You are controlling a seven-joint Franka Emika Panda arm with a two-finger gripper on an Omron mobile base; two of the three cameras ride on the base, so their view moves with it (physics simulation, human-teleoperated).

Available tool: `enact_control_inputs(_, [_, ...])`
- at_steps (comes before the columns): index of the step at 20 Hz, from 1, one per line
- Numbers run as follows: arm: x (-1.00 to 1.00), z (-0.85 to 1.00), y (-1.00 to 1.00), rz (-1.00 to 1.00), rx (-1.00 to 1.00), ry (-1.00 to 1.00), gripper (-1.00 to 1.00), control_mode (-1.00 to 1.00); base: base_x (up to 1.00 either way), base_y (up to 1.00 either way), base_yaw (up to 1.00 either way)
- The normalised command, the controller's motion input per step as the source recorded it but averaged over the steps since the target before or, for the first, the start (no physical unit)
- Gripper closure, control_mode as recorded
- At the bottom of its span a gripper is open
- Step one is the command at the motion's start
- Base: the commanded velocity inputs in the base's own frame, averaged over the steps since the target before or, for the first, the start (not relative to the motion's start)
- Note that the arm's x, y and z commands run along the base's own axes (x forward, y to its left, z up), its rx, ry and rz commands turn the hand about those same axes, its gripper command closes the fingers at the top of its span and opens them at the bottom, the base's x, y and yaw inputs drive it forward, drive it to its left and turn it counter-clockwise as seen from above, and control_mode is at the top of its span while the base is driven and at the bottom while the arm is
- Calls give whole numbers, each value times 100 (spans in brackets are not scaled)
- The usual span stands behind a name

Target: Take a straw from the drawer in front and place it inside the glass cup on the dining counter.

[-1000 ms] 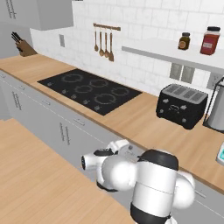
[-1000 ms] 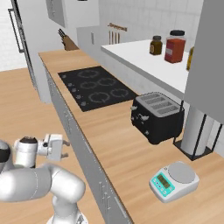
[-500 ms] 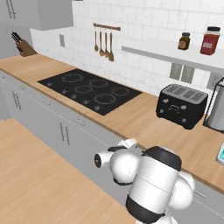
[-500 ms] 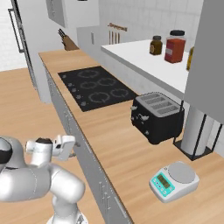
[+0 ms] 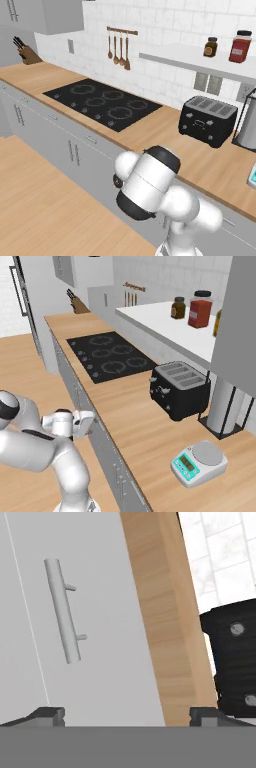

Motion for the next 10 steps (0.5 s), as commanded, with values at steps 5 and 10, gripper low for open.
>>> enact_control_inputs(5, [40, -54, 11, 0, -13, 0, -100, -100, 0, 0, 0])
enact_control_inputs(10, [38, -59, 39, 0, -21, 0, -100, -100, 0, 0, 0])
